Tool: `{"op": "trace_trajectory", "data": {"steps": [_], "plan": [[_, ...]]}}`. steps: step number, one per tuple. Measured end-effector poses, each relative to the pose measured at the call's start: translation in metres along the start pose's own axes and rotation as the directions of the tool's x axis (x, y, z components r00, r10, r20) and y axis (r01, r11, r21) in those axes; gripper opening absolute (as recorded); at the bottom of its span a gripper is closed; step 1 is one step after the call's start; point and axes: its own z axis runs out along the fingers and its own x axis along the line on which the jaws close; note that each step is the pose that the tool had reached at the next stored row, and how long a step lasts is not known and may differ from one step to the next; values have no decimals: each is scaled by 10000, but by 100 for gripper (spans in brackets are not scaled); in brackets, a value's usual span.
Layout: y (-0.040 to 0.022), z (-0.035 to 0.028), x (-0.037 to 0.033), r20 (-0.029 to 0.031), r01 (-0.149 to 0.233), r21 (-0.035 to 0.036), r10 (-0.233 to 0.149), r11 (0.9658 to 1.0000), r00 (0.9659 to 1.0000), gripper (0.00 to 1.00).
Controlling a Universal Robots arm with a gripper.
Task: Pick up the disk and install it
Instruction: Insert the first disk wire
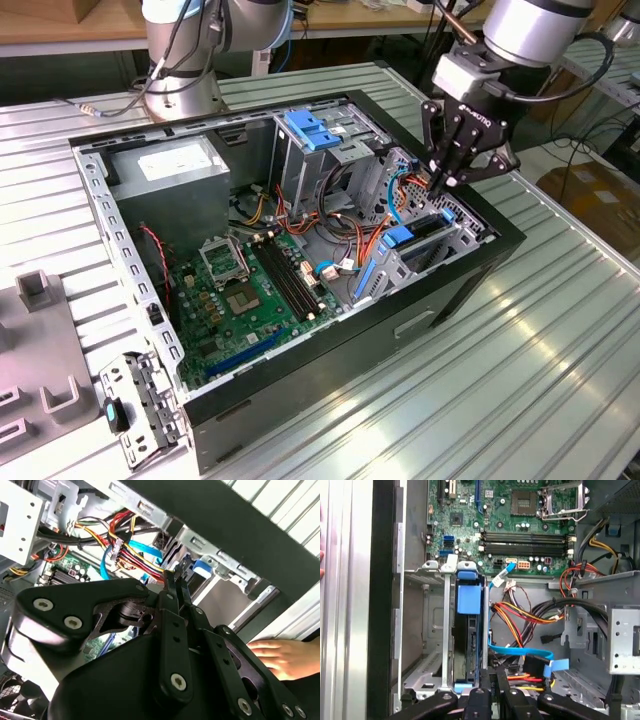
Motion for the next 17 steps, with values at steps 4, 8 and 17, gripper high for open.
{"op": "trace_trajectory", "data": {"steps": [4,8,17], "plan": [[52,41,30,-2,-13,22,13,10000,10000,16],[75,78,100,2,-46,25,46,10000,10000,16],[100,98,124,1,44,40,-44,10000,10000,16]]}}
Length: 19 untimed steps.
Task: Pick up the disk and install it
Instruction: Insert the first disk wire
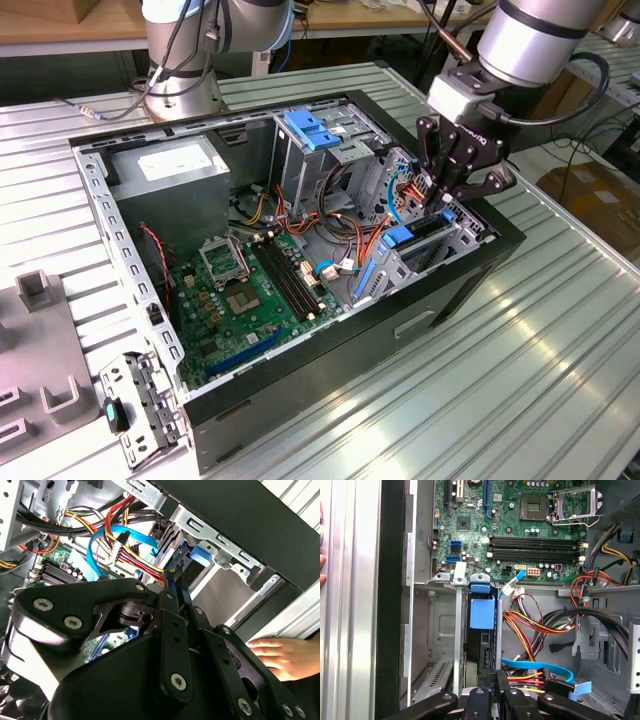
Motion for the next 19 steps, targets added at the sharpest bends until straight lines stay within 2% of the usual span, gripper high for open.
{"op": "trace_trajectory", "data": {"steps": [6,19], "plan": [[-1,27,39,1,107,1,-107,9999,9999,16],[-1,84,39,-28,109,-8,-109,9999,9999,16]]}}
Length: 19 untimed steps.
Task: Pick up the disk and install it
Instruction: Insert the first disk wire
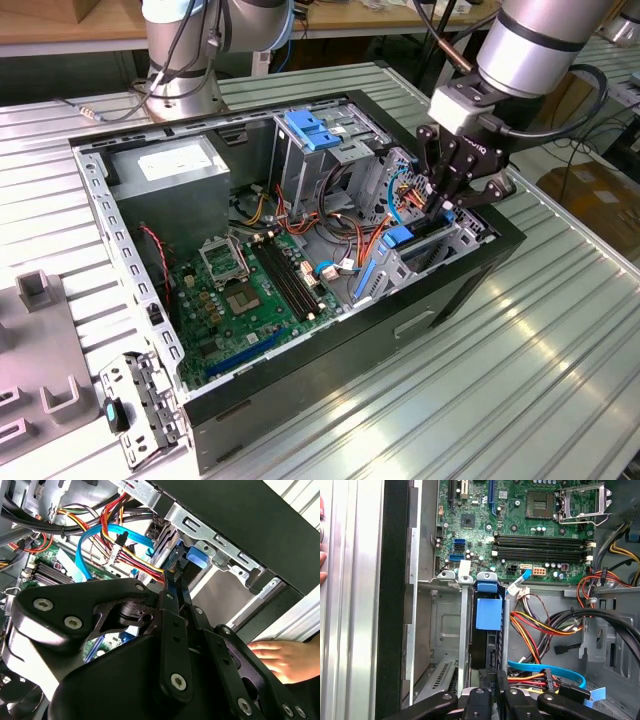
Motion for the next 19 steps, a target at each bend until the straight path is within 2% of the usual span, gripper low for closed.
{"op": "trace_trajectory", "data": {"steps": [5,10,19], "plan": [[-1,12,0,2,0,-5,0,10000,10000,16],[-4,-12,0,4,-1,-4,1,10000,10000,16],[-4,-10,-3,1,-51,-14,51,10000,10000,16]]}}
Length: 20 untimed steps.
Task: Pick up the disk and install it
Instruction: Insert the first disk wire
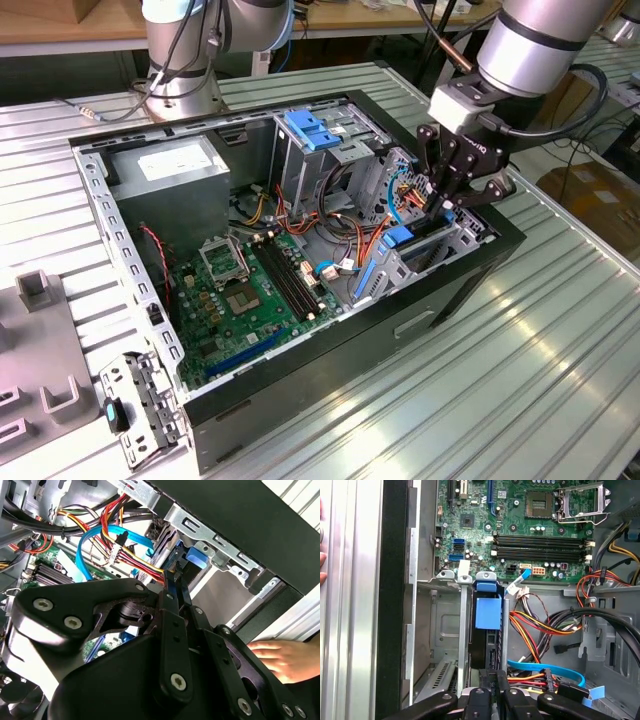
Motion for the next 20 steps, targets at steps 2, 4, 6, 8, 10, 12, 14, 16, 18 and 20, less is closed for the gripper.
{"op": "trace_trajectory", "data": {"steps": [2,4,6,8,10,12,14,16,18,20], "plan": [[0,6,0,2,-1,-8,1,10000,10000,16],[0,15,0,0,0,-24,0,10000,10000,16],[0,27,0,0,0,-59,0,10000,10000,16],[-1,28,0,5,-1,-61,1,10000,10000,16],[-5,6,0,10,0,-60,0,10000,10000,16],[-6,-6,-1,9,-1,-61,1,10000,10000,16],[-7,-10,-4,4,-7,-66,7,10000,10000,16],[-7,-8,-8,5,-12,-87,13,10000,10000,16],[-9,-2,-10,7,-16,-118,16,9999,10000,16],[-13,8,-9,11,-23,-171,23,9999,10000,16]]}}
